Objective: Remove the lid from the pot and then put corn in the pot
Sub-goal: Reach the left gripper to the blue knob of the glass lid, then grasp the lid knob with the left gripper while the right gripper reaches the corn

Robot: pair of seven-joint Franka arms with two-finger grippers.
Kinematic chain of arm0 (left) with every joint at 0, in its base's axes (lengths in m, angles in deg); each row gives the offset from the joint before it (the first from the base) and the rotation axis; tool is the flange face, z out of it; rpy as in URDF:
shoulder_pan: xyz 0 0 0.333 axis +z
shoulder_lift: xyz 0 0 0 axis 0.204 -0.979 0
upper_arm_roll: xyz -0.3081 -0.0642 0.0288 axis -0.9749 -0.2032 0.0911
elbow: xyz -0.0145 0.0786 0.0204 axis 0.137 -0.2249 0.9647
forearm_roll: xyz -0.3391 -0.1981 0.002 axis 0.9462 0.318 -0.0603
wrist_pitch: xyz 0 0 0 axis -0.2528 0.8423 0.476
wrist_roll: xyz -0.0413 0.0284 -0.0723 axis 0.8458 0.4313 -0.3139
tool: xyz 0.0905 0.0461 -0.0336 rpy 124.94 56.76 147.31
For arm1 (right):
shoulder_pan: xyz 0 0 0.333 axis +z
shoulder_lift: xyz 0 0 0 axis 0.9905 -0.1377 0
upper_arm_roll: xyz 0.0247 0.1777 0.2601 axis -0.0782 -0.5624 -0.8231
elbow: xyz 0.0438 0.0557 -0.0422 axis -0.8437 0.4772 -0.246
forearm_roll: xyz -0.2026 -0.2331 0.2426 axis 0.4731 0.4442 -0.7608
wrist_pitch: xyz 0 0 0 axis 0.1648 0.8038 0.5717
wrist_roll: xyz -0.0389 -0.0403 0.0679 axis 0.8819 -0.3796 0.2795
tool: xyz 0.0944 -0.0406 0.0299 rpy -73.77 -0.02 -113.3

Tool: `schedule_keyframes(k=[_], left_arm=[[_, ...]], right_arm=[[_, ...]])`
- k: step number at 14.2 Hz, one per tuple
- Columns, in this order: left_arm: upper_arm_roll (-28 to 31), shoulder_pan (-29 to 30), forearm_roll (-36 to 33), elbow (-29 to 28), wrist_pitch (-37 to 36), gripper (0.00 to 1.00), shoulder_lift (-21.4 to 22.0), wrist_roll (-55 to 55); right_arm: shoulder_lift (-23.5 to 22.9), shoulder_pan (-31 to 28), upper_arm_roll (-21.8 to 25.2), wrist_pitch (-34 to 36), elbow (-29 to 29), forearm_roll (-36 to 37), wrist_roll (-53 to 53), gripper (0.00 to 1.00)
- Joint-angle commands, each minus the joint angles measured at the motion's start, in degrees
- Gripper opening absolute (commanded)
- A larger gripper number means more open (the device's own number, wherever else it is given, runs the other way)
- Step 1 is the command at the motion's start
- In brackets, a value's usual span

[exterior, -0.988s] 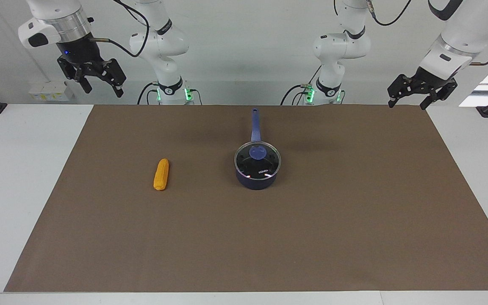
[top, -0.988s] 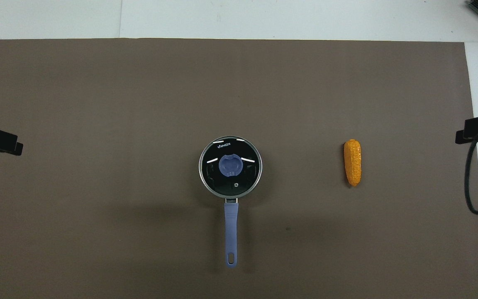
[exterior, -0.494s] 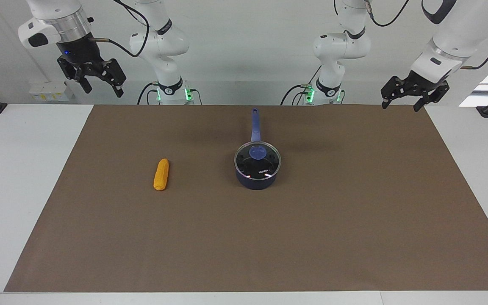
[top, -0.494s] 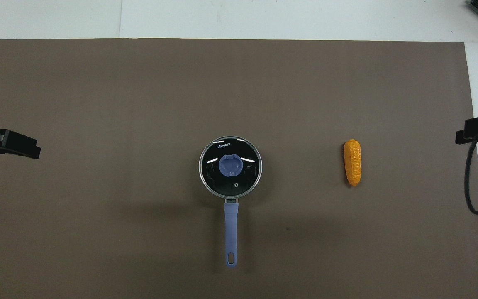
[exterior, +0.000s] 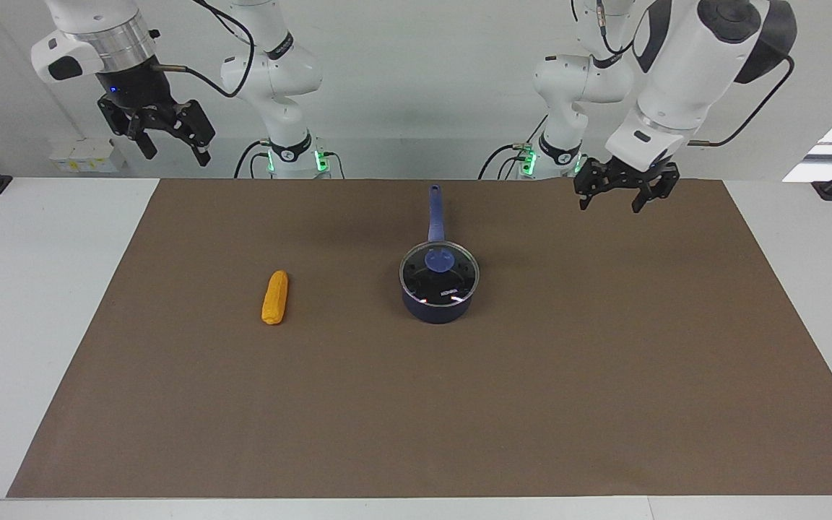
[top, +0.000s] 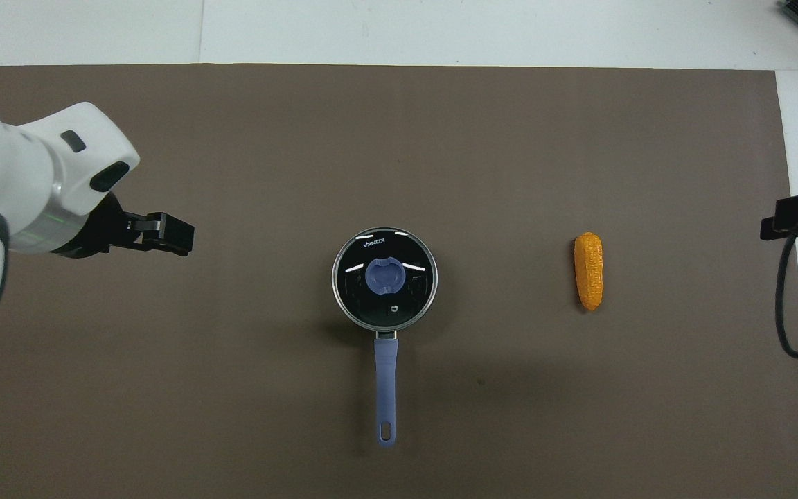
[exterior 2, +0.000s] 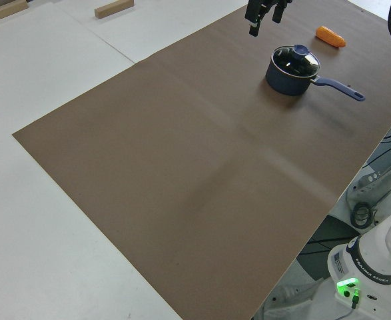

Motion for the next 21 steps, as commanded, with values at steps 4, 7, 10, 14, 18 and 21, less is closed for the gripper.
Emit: schedule_keyframes(k=[4,7,10,14,18,21], left_arm=[[0.99,-9.92,0.13,-2.29,7.64,1.0,-3.43,-11.02],[0.99,-13.97,0.04,-2.11,11.59,1.0,-6.68,-14.73],[0.99,-18.19,-0.75,-1.32,16.24,1.0,-11.87,-20.0],[0.99,-22.32,-0.75,-1.14,21.51,1.0,-16.01,-24.57],[0.99,-24.18,-1.54,1.4,22.32,1.0,-19.44,-27.65],[0.91,-24.18,-1.54,0.53,22.24,1.0,-19.44,-27.66]], right_arm=[[0.63,-0.41,-0.37,0.36,0.7,-0.86,-1.92,1.0],[1.15,-0.67,0.42,-0.69,1.66,-0.77,-1.49,1.0],[1.6,-1.11,0.69,-7.88,7.1,-0.07,-1.22,1.0],[0.28,-1.29,0.6,-18.43,14.83,-0.07,-0.95,1.0],[-4.81,-0.94,0.51,-25.46,19.59,0.02,-1.13,1.0],[-9.02,0.37,0.43,-32.23,23.02,-0.07,-1.13,1.0]])
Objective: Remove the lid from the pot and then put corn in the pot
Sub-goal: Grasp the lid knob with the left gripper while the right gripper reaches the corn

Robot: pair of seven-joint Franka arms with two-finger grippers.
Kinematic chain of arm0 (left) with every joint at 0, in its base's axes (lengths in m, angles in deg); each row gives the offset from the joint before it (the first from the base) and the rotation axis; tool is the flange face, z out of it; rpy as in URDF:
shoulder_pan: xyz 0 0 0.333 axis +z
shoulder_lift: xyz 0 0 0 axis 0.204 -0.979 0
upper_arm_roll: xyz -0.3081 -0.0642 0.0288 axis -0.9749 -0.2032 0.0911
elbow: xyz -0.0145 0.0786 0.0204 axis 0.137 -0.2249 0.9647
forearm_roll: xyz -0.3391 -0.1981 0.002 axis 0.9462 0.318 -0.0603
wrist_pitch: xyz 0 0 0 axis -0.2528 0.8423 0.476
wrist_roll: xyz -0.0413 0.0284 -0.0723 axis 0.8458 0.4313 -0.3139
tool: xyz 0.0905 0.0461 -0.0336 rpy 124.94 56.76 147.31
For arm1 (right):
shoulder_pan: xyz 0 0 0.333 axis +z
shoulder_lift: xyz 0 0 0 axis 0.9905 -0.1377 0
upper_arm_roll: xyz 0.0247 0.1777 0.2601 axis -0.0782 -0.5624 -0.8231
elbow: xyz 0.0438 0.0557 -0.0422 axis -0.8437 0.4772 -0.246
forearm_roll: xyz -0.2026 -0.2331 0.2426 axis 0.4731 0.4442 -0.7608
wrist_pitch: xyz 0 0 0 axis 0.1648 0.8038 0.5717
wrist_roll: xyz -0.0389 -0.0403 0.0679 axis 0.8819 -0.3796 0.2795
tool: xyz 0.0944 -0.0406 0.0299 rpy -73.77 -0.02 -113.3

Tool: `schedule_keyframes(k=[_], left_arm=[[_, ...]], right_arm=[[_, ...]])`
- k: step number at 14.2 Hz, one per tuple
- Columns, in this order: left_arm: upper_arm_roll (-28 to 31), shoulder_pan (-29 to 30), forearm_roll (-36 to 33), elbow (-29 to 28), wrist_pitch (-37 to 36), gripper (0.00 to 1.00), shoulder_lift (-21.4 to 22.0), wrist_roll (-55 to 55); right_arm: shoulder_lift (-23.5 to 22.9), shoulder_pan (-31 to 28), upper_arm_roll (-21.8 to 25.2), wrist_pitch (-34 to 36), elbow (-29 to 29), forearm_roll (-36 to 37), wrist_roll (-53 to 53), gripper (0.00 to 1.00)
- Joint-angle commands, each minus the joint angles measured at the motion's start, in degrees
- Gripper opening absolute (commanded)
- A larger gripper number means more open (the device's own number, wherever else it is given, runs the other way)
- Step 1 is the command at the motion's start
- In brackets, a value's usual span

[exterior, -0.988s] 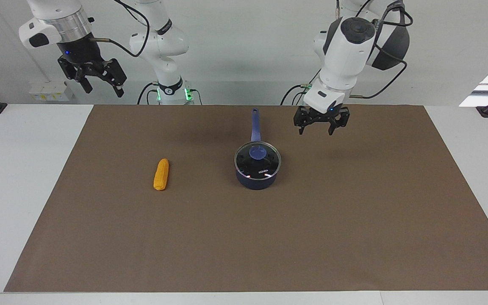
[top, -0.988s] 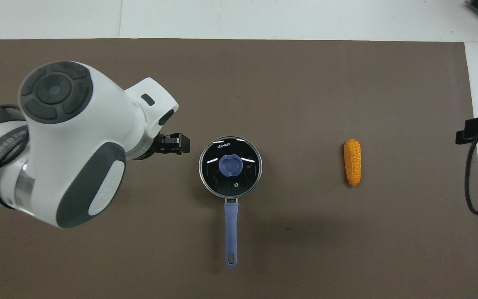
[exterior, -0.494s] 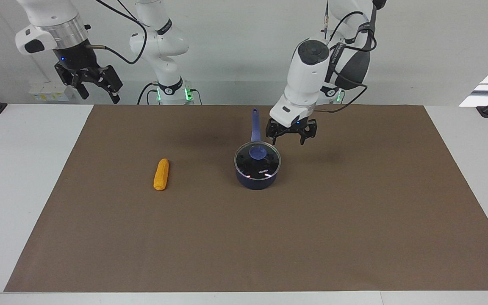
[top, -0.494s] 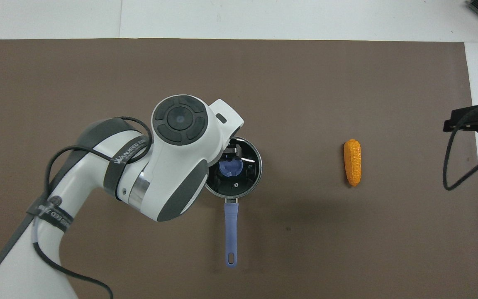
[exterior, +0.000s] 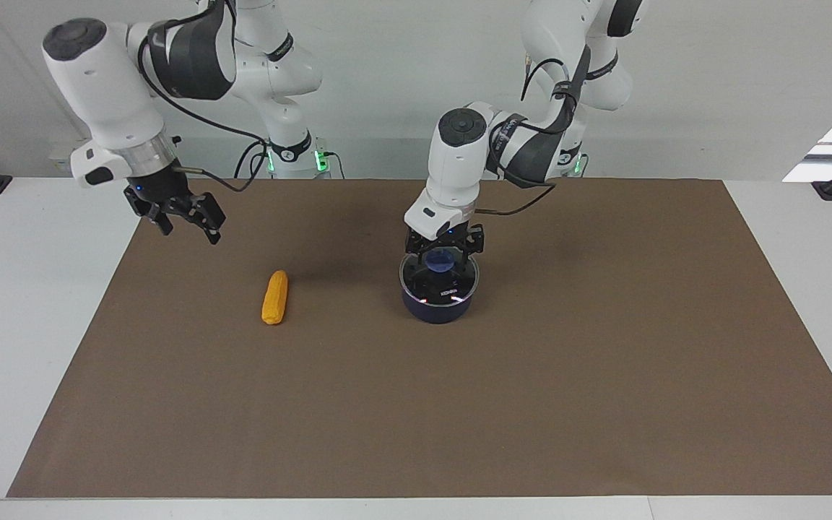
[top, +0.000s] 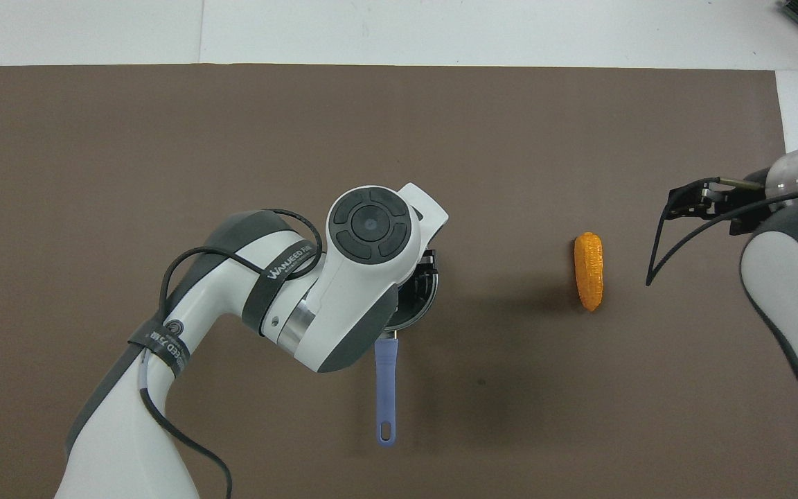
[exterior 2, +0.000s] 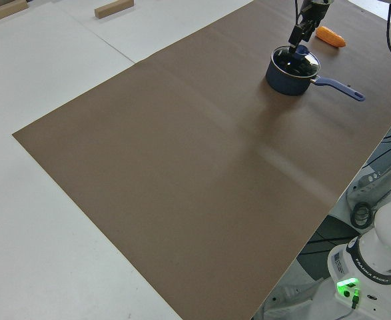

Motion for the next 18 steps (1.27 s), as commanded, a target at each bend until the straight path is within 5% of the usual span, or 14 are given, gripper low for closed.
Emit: schedule_keyframes(k=[1,4,6,7,9,10,14,17,18], left_arm=[[0.81,-0.93,-0.96,-0.03,0.34,1.0,-0.41,-1.02],[0.81,-0.93,-0.87,-0.56,0.08,1.0,-0.24,-1.11],[0.81,-0.85,-0.61,-1.35,0.08,0.89,0.11,-1.11],[0.81,-0.76,-0.43,-1.44,-0.1,0.68,0.2,-1.11],[0.81,-0.41,-0.34,-1.44,-0.27,0.11,0.2,-1.11],[0.81,-0.41,-0.34,-1.44,-0.54,0.0,0.2,-1.11],[0.81,-0.41,-0.34,-0.22,-2.99,0.0,0.38,-1.11],[1.34,-0.14,-0.26,3.11,-7.38,0.0,1.78,-1.02],[1.78,0.12,-0.26,3.74,-8.52,0.0,2.65,-0.84]], right_arm=[[-2.58,1.66,-0.2,-5.62,2.94,-0.13,-1.06,1.0],[-5.74,3.42,-0.29,-9.76,5.23,-0.31,-0.97,1.0],[-6.02,4.83,-0.29,-13.45,7.95,-0.75,-0.88,1.0],[-6.37,5.27,-0.29,-14.51,9.27,-0.92,-0.97,1.0],[-6.54,5.36,-0.29,-16.79,11.64,-1.01,-1.4,1.0],[-6.54,5.8,-0.47,-17.06,12.52,-1.01,-1.58,1.0],[-6.63,6.77,-0.56,-23.73,17.88,-1.1,-2.11,0.96],[-6.81,6.51,-0.56,-24.01,18.33,-1.1,-4.74,0.51],[-6.81,6.07,-0.56,-24.1,18.68,-1.1,-5.88,0.44]])
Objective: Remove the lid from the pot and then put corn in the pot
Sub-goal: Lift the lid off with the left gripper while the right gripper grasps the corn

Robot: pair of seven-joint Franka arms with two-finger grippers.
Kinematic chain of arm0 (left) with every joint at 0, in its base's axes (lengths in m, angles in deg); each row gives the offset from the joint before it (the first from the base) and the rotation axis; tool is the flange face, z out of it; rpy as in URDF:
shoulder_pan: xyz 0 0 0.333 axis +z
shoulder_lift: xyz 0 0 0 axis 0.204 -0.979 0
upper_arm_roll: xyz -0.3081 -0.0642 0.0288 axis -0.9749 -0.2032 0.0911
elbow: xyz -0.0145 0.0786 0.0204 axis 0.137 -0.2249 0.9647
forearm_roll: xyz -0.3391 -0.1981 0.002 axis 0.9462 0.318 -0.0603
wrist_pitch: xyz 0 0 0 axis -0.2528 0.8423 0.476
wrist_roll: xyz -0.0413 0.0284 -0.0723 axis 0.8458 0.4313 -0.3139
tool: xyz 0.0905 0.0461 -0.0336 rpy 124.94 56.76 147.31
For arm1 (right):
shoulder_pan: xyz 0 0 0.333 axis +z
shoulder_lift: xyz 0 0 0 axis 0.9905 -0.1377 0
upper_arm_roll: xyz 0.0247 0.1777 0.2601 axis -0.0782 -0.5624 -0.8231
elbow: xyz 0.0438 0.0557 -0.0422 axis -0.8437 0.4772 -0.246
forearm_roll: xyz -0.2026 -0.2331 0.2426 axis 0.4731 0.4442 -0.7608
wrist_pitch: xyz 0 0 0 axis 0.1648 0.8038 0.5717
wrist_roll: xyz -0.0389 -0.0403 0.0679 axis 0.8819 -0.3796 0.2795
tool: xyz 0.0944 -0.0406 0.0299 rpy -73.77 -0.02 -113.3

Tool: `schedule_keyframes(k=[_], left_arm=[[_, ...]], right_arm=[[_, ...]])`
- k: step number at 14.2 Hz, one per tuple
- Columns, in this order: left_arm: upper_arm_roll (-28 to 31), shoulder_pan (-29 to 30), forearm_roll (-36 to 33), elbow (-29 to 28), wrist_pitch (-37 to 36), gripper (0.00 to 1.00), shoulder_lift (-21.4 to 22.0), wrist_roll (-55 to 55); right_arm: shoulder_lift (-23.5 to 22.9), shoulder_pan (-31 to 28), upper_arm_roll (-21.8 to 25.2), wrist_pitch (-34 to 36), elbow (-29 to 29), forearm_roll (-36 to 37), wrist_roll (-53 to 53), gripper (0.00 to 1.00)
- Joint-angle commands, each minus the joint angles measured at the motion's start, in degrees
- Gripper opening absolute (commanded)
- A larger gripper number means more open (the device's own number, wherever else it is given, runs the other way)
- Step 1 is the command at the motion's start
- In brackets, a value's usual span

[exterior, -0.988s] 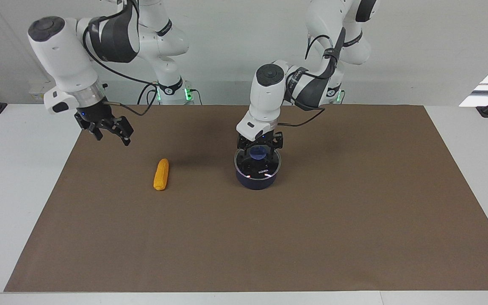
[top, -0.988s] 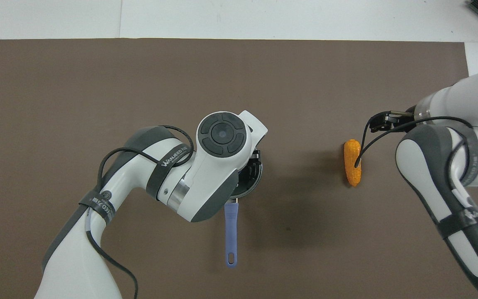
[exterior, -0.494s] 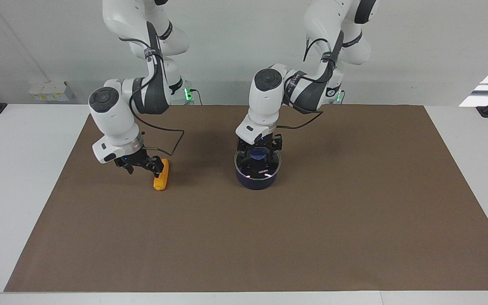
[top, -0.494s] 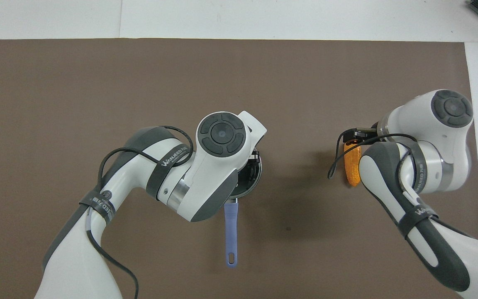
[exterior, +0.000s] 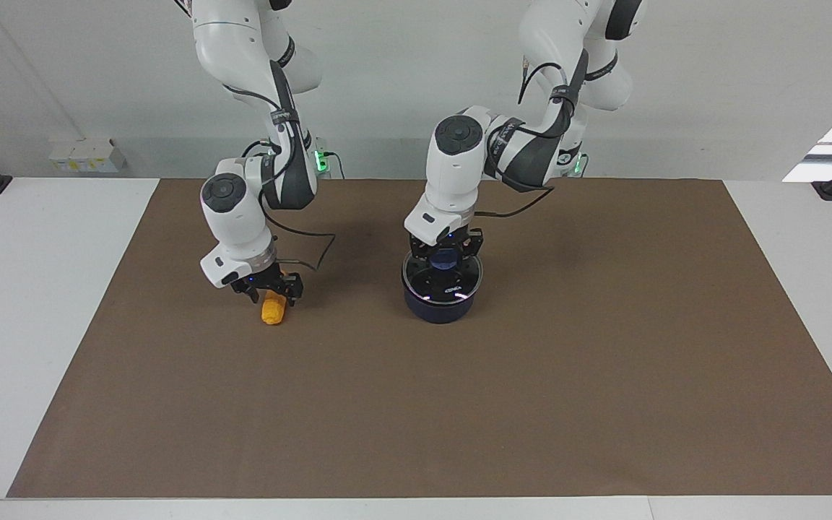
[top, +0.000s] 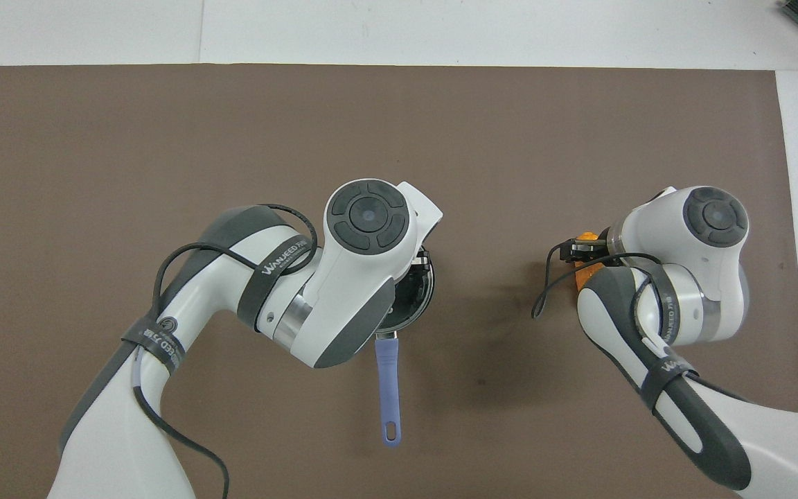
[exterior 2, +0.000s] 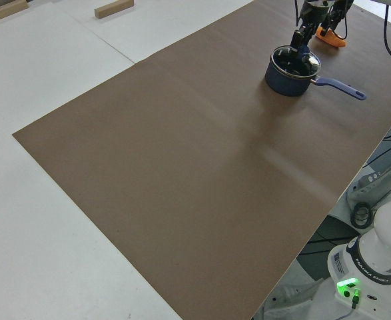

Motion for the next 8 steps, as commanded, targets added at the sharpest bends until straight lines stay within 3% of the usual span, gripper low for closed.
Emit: schedule_keyframes(k=[1,4,8], left_arm=[[1.14,1.12,-0.2,1.87,-4.34,0.0,3.48,-0.22],[1.05,4.81,0.59,1.6,-5.22,0.0,6.47,0.39],[1.05,9.82,1.12,1.25,-6.8,0.0,7.27,0.92]], right_arm=[[0.73,-1.12,-0.13,-1.42,1.61,-1.05,-4.04,0.34],[0.56,-1.12,-0.13,-1.33,1.09,-1.05,-4.05,0.02],[3.27,-0.24,-0.66,2.95,-4.0,-1.05,-3.35,0.02]])
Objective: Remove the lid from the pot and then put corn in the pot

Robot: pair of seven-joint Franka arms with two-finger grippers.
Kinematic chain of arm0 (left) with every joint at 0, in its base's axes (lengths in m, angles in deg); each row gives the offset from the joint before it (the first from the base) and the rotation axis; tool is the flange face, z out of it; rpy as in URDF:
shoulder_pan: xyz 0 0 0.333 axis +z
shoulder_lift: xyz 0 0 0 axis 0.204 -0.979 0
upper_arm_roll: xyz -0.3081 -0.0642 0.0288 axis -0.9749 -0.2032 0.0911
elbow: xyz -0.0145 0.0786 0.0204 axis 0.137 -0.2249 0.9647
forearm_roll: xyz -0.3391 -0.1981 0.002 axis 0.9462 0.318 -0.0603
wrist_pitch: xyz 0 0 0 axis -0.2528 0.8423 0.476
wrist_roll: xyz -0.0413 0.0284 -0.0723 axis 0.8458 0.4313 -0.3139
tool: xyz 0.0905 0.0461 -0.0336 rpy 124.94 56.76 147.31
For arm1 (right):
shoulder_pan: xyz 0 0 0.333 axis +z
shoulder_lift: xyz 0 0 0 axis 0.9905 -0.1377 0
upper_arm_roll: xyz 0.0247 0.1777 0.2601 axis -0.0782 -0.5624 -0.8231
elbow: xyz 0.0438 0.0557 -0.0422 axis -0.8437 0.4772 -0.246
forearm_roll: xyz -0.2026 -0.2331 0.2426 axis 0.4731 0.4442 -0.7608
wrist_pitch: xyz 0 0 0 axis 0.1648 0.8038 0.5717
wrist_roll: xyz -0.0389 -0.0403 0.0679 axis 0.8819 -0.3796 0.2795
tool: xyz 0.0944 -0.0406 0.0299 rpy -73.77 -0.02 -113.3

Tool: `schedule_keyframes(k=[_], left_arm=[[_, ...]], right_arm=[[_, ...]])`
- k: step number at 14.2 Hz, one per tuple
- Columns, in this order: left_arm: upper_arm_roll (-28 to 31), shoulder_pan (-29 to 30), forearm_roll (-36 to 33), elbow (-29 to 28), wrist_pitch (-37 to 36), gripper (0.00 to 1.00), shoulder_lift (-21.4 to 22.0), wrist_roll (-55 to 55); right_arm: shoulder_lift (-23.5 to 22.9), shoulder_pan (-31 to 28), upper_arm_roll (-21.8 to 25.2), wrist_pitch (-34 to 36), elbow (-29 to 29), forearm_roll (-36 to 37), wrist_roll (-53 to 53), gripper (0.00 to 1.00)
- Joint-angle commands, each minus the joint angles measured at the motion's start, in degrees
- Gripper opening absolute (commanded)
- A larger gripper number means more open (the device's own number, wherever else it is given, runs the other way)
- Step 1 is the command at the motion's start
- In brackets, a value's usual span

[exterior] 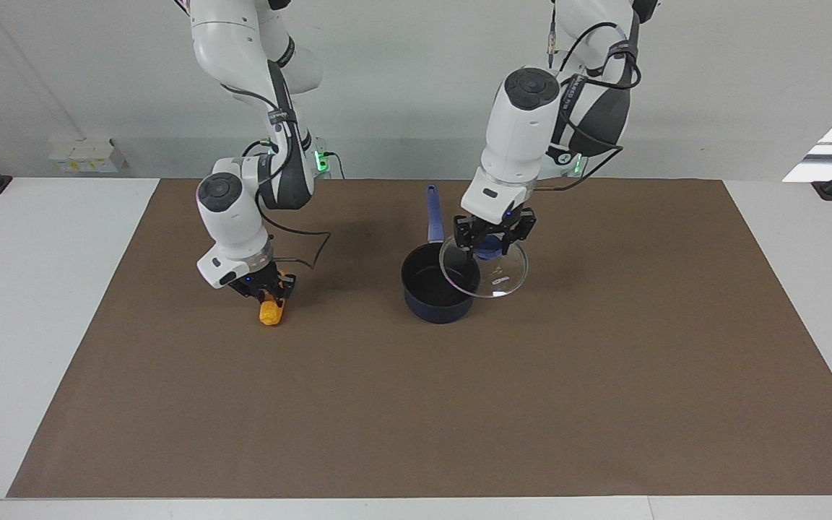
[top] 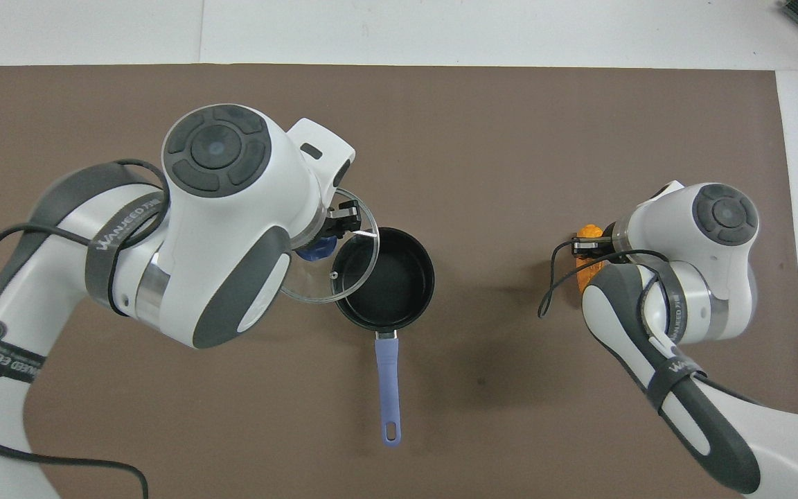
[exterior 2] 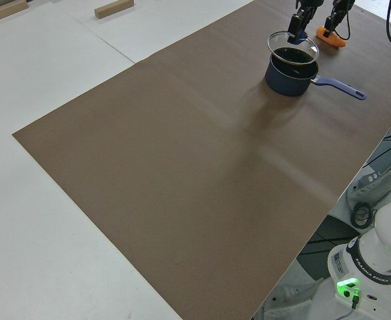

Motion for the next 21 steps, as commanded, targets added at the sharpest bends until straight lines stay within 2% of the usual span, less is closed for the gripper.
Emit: schedule_keyframes(k=[1,3,6,10,13,16,21], left_arm=[[-0.4,3.67,0.84,-0.71,-1.95,0.0,0.82,2.1],[-0.4,6.57,0.84,-0.89,-2.04,0.0,0.73,7.1],[-0.4,10.96,0.93,-1.67,-2.04,0.0,0.73,14.39],[-0.22,17.21,0.93,-3.61,-1.95,0.0,1.34,22.84],[-0.13,20.99,0.93,-7.03,-1.26,0.0,3.01,28.2],[-0.13,25.29,0.84,-13.26,0.32,0.0,6.26,36.19],[-0.13,31.45,0.93,-28.72,9.46,0.0,14.43,45.69]], right_arm=[[2.4,0.11,-2.07,5.29,-5.06,-1.05,-1.18,0.02],[2.23,0.29,-5.14,9.69,-10.16,-1.22,1.7,0.02],[1.79,1.42,-12.17,10.76,-14.04,-1.14,16.35,0.02],[0.91,7.92,-13.16,10.59,-18.44,-1.49,25.17,0.0],[-0.23,12.66,-13.16,10.24,-20.82,-5.26,32.38,0.0],[-3.47,14.79,-13.16,8.13,-20.91,-5.45,35.9,0.0],[-8.31,16.72,-13.16,2.07,-20.82,-7.2,36.26,0.0]])
